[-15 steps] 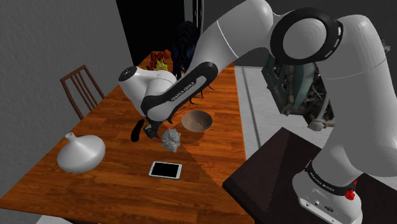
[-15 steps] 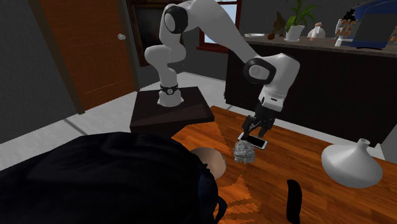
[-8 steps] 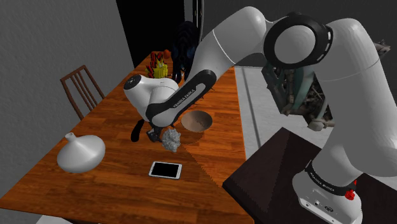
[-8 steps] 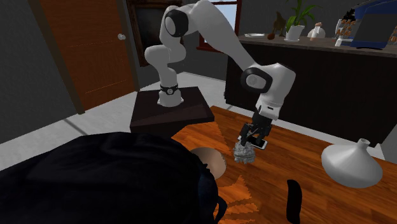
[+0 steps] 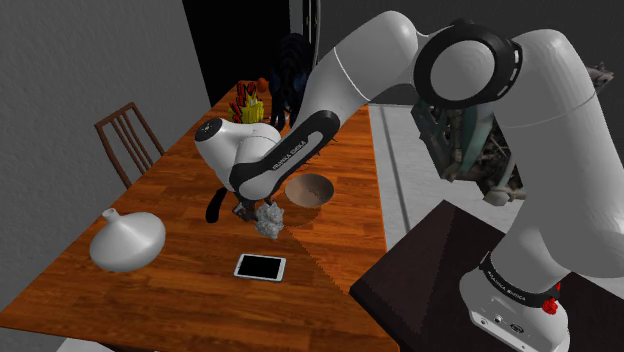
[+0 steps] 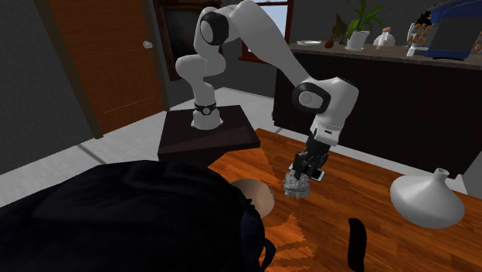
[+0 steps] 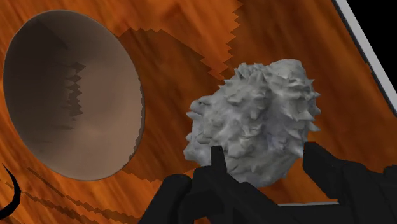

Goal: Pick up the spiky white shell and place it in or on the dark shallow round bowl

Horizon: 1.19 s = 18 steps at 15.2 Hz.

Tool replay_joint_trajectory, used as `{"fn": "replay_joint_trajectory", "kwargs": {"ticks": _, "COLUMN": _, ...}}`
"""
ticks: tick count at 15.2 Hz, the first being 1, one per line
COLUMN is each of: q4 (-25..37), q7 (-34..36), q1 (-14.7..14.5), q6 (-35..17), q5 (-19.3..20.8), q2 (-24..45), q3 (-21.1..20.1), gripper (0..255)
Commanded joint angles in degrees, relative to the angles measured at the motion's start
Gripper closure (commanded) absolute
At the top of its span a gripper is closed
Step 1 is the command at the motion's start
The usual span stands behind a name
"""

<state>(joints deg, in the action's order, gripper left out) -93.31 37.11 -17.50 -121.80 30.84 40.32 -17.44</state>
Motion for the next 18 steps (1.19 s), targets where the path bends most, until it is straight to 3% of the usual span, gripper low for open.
{"fn": "replay_joint_trajectory", "kwargs": {"ticks": 1, "q4": 0.0, "q7": 0.0, "q1": 0.0, "q6": 0.0, "q5": 0.0, "q2": 0.0, "q3": 0.0, "gripper": 255}}
{"fn": "replay_joint_trajectory", "kwargs": {"ticks": 15, "q4": 0.0, "q7": -0.7, "q1": 0.3, "q6": 1.7, "q5": -0.8, "q2": -2.0, "q3": -0.6, "gripper": 255}}
{"fn": "replay_joint_trajectory", "kwargs": {"ticks": 16, "q4": 0.0, "q7": -0.7, "q1": 0.3, "q6": 1.7, "q5": -0.8, "q2": -2.0, "q3": -0.6, "gripper": 0}}
{"fn": "replay_joint_trajectory", "kwargs": {"ticks": 18, "q4": -16.5, "q7": -15.2, "q1": 12.5, "q6": -16.9, "q5": -5.7, "q2": -9.3, "q3": -6.7, "gripper": 0}}
